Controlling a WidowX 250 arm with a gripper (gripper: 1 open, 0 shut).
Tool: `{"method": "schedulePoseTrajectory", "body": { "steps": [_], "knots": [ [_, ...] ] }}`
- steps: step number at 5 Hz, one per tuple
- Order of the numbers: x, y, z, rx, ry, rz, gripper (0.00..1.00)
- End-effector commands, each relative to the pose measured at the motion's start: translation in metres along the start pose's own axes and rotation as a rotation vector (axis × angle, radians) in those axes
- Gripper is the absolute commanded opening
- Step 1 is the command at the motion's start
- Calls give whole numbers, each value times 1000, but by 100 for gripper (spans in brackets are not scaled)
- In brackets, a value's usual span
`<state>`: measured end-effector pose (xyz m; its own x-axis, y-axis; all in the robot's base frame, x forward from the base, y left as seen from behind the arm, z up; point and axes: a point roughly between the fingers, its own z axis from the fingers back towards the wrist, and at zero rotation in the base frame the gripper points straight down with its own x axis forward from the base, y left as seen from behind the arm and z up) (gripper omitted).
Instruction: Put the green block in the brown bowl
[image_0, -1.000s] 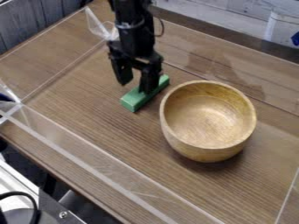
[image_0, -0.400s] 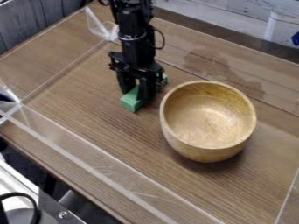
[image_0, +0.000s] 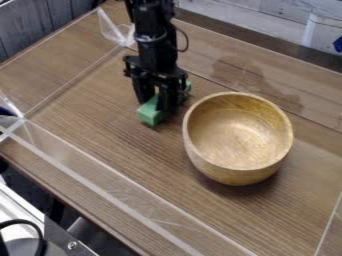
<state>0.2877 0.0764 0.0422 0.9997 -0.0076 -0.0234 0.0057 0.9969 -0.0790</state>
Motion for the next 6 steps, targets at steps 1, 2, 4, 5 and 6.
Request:
{"method": "schedulePoseTrajectory", "body": {
  "steps": [1, 2, 4, 5, 6],
  "knots": [
    [10, -4, 46, 28, -123, -5, 0],
    [10, -18, 77, 24, -172, -12, 0],
    [8, -72, 102, -27, -186, -85, 0],
    [5, -99, 94, -37, -174, -132, 0],
    [-3, -113, 90, -48, -161, -166, 0]
  ]
}}
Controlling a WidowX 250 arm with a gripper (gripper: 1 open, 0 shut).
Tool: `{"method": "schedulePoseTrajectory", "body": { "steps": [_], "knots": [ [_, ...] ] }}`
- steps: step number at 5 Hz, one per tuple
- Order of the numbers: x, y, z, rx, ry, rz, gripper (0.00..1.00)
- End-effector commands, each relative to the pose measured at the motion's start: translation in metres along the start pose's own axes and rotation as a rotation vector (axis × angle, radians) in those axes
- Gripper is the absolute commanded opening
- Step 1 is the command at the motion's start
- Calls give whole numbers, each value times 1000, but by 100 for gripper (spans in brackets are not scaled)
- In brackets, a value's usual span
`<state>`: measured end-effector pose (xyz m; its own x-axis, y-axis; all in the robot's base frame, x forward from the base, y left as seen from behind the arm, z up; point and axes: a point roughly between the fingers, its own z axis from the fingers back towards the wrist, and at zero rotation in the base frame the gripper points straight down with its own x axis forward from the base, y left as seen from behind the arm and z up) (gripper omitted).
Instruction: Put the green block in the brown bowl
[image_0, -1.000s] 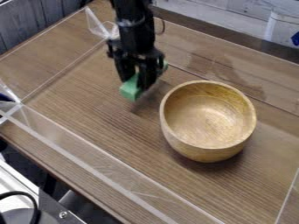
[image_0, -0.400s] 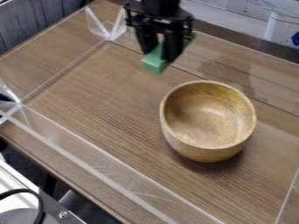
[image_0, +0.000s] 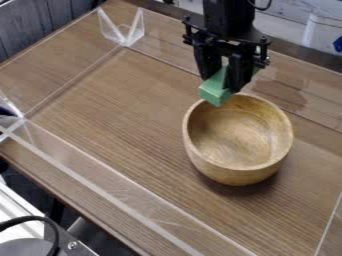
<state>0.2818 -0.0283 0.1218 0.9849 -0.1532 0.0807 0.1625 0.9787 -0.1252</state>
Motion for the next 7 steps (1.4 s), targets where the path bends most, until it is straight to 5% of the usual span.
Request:
{"method": "schedulePoseTrajectory", "body": {
  "steps": [1, 7],
  "knots": [
    [4, -8, 13, 4, -59, -24, 0],
    [-1, -25, -12, -25, -4, -53, 0]
  ]
}}
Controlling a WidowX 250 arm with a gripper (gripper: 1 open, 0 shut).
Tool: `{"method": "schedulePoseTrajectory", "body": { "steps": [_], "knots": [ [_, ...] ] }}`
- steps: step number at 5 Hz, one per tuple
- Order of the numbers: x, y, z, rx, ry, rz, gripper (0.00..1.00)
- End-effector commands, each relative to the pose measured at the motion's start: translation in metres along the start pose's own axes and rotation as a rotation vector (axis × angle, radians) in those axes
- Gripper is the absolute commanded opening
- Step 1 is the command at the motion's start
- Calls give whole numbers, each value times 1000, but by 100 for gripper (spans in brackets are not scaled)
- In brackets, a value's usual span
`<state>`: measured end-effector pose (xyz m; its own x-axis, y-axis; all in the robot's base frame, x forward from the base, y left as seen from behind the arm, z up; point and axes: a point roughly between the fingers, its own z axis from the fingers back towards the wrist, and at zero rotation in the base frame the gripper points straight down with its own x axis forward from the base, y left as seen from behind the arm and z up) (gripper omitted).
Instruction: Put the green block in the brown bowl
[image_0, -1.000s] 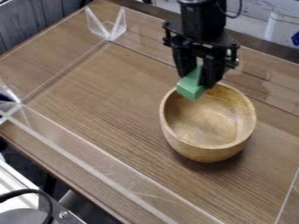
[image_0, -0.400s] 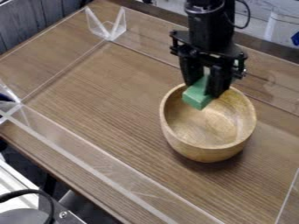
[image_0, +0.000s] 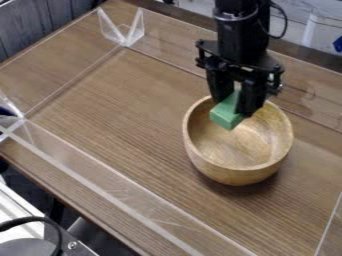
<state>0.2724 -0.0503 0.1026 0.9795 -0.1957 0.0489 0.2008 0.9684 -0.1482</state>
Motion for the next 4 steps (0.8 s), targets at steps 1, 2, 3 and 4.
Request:
{"method": "schedulePoseTrajectory", "body": {
  "steps": [1, 2, 3, 4],
  "knots": [
    [6, -5, 7, -2, -34, -17, 0],
    [6, -5, 5, -6, -28, -18, 0],
    [5, -5, 2, -9, -21, -19, 0],
    [5, -6, 0, -11, -14, -20, 0]
  ]
}}
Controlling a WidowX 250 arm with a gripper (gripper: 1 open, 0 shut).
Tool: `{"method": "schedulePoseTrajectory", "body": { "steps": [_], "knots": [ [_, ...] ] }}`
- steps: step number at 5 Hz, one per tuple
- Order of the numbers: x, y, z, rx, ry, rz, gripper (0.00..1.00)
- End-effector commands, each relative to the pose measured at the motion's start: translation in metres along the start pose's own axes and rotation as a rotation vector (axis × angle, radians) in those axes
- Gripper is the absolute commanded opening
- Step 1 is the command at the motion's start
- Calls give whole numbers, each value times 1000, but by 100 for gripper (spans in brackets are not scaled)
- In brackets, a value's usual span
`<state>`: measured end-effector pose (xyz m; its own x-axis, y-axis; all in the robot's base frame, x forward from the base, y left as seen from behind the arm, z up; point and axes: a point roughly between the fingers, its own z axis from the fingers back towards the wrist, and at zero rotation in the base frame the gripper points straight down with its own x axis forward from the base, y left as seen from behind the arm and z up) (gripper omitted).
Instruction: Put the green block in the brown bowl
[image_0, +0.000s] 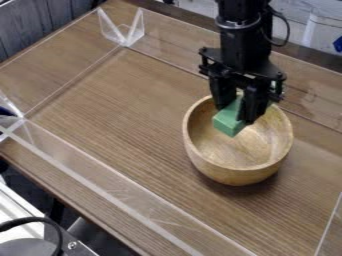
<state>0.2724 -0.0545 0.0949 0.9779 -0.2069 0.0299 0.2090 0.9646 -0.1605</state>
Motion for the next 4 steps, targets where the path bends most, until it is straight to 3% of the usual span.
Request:
{"method": "schedulePoseTrajectory", "body": {
  "steps": [1, 4],
  "knots": [
    [4, -3, 6, 0, -27, -13, 0],
    [4, -2, -4, -3, -5, -16, 0]
  ]
}}
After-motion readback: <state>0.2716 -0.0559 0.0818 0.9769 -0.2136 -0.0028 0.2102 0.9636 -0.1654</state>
